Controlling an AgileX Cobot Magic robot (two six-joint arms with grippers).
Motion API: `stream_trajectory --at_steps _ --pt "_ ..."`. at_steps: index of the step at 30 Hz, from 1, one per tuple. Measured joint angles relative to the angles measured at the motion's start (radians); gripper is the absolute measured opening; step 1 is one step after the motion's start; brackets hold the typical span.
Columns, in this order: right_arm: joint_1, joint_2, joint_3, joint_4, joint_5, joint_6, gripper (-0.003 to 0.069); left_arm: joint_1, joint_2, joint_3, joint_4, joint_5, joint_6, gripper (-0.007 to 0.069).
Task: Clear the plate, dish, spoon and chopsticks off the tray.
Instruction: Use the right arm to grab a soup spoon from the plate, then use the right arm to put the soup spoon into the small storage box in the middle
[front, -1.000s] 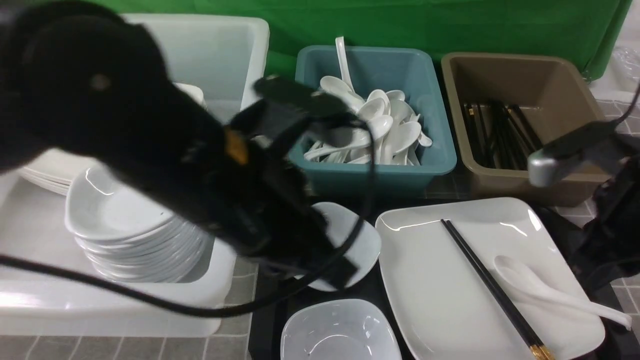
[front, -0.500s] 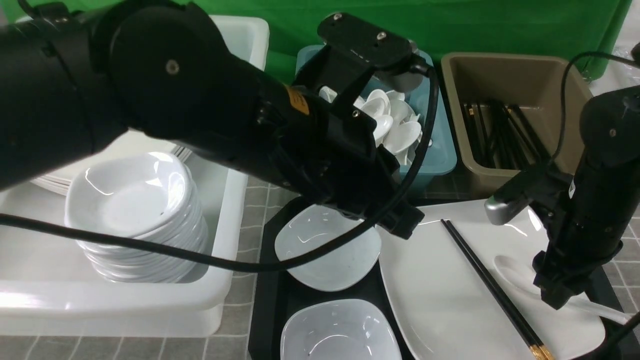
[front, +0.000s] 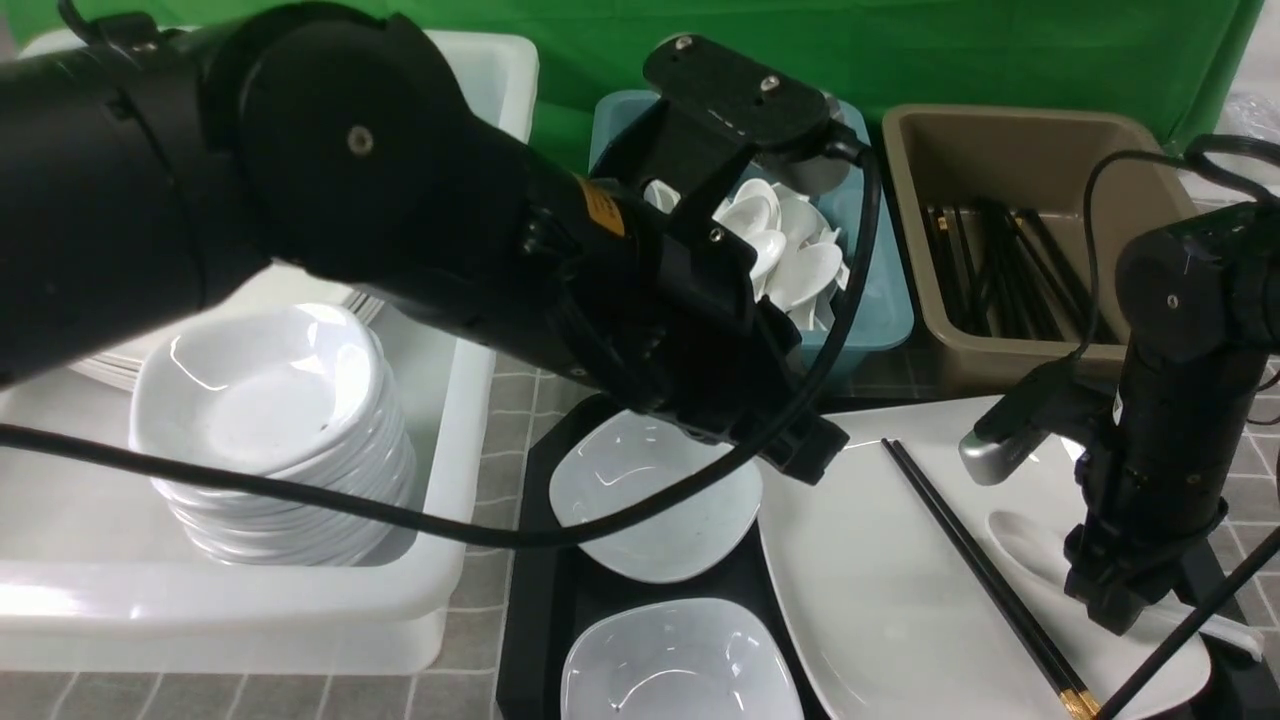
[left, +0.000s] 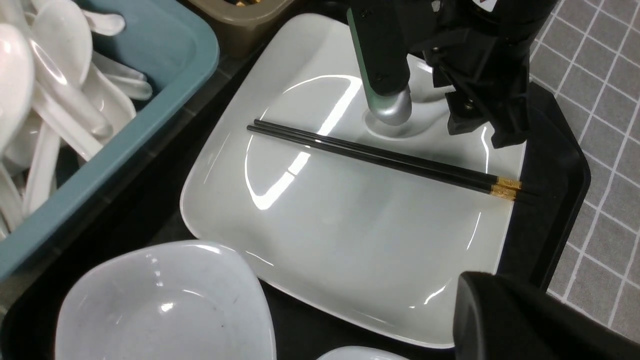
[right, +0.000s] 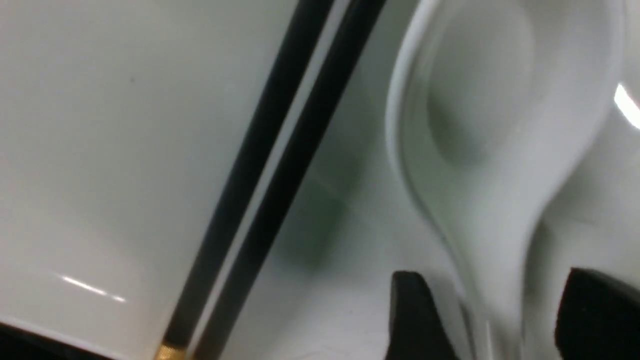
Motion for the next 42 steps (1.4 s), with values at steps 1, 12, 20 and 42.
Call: stream_trajectory --at_steps 1,12,20,42 --pt "0.000 0.000 0.000 0.000 0.000 0.000 0.0265 0.000 0.000 0.000 0.000 0.000 0.000 0.0001" --pt "0.001 -0.074 -0.037 0.071 0.083 0.035 0.0169 0.000 0.000 0.000 0.000 -0.011 0.004 0.0001" --pt "-0.021 -0.298 -0.100 0.154 -0.315 0.238 0.0169 0.002 0.000 0.000 0.028 -0.289 -0.055 0.0001" --pt "0.076 0.271 -0.719 0.664 -0.466 0.113 0.0272 0.262 0.000 0.000 0.037 -0.357 -0.172 0.0001"
